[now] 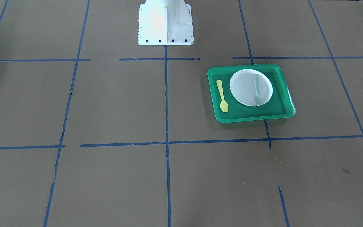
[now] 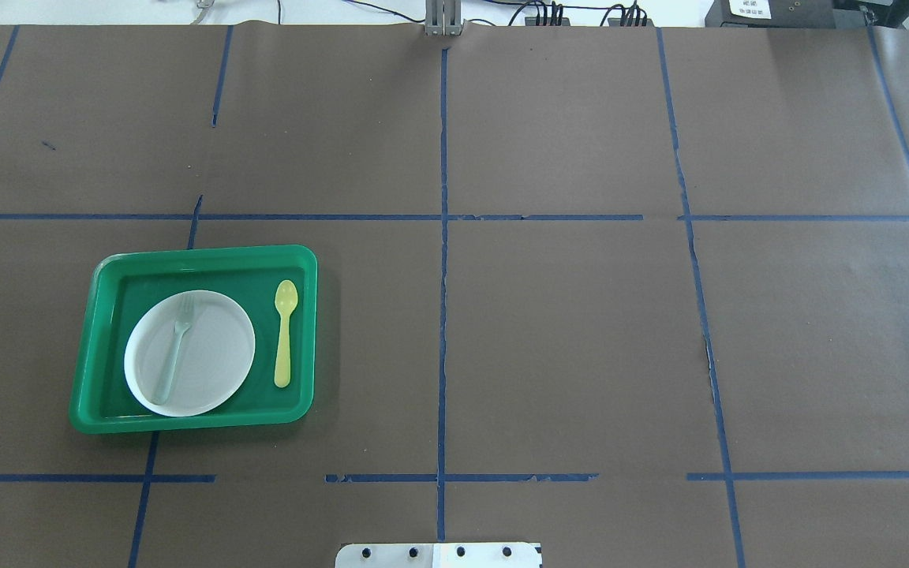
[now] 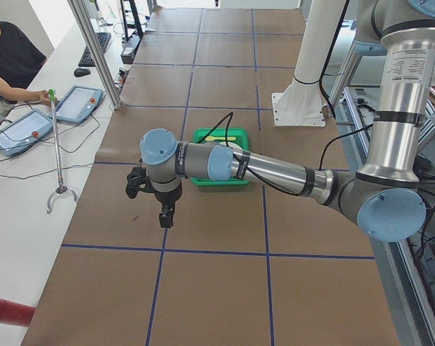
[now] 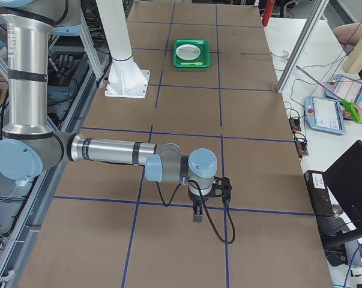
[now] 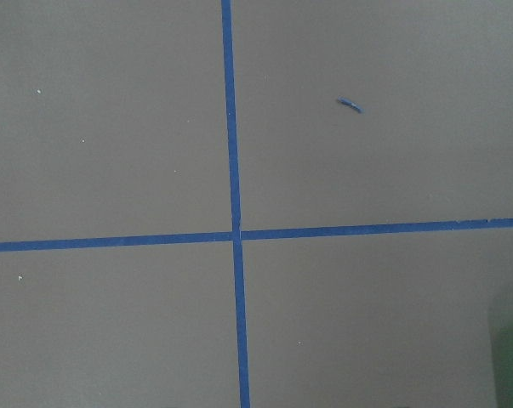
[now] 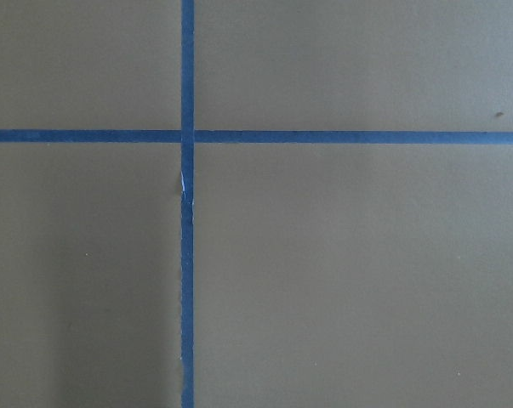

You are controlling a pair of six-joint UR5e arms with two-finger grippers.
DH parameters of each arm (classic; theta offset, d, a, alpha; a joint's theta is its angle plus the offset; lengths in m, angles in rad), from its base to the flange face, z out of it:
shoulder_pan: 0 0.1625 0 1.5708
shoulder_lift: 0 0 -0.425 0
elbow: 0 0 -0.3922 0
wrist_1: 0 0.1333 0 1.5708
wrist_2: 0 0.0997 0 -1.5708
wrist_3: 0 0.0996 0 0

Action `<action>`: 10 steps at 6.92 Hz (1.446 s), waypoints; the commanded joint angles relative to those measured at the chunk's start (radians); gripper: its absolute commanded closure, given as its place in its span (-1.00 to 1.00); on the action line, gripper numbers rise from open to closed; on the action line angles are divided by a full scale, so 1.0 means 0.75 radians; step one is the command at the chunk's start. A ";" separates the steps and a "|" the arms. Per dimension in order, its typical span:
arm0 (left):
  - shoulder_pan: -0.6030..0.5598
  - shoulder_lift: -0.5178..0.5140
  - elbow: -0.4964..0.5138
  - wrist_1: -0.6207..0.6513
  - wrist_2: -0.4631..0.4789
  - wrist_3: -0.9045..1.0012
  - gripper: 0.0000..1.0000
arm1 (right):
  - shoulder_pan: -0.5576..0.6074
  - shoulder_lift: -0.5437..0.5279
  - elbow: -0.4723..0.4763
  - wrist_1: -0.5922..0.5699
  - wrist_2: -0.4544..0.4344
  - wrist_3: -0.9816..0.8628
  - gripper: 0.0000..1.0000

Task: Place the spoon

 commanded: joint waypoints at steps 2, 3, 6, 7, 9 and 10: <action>-0.012 0.212 -0.042 -0.263 -0.052 0.004 -1.00 | 0.000 0.000 0.000 0.000 -0.001 0.001 -1.00; -0.014 0.240 -0.064 -0.279 -0.052 0.004 -1.00 | 0.000 0.000 0.000 0.000 0.001 0.001 -1.00; -0.016 0.230 -0.050 -0.275 -0.052 0.004 -1.00 | 0.000 0.000 0.000 0.000 -0.001 0.001 -1.00; -0.014 0.222 -0.056 -0.275 -0.052 0.000 -1.00 | 0.000 0.000 0.000 0.000 -0.001 0.001 -1.00; -0.014 0.218 -0.032 -0.275 -0.052 0.004 -1.00 | 0.000 0.000 0.000 0.000 -0.001 0.001 -1.00; -0.016 0.218 -0.042 -0.275 -0.052 0.004 -1.00 | 0.000 0.000 0.000 0.000 -0.001 0.001 -1.00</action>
